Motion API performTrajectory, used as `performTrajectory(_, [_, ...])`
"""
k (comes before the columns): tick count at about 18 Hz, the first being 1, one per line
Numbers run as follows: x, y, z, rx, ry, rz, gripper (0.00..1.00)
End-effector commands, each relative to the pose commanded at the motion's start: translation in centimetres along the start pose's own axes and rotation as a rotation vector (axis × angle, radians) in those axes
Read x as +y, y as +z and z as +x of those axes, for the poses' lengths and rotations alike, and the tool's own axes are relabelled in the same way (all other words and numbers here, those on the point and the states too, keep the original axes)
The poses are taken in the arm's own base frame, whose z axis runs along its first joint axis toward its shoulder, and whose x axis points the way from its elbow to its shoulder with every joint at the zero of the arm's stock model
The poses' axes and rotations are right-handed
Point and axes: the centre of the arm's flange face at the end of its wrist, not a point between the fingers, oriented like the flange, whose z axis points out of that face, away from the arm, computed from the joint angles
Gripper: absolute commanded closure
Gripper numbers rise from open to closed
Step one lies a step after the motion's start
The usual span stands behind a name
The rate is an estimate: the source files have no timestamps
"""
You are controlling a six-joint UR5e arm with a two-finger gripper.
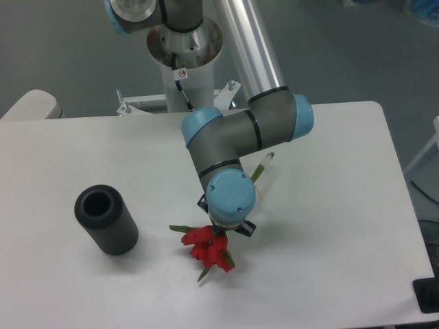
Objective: Place the flowers on the table
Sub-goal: 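Move the held tulips toward the black cylinder and lower them onto the table, then open the gripper to release the tulips and lift away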
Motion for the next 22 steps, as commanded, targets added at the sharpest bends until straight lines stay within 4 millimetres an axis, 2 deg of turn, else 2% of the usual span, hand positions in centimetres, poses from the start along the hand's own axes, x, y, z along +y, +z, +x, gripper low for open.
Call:
performTrajectory(3, [-0.2, 0.1, -0.2, -0.010, -0.001, 0.010, 0.82])
performTrajectory(7, [-0.2, 0.0, -0.3, -0.016, 0.008, 0.014, 0.56])
performTrajectory(9, [-0.1, 0.0, -0.4, -0.016, 0.009, 0.017, 0.31])
performTrajectory(10, [-0.1, 0.0, -0.4, -0.017, 0.008, 0.018, 0.11])
performTrajectory(11, [-0.1, 0.0, -0.4, -0.018, 0.008, 0.017, 0.02])
performTrajectory(15, [-0.1, -0.2, -0.6, -0.022, 0.007, 0.022, 0.00])
performTrajectory(22, [1.4, -2.3, -2.9, -0.079, 0.052, 0.072, 0.00])
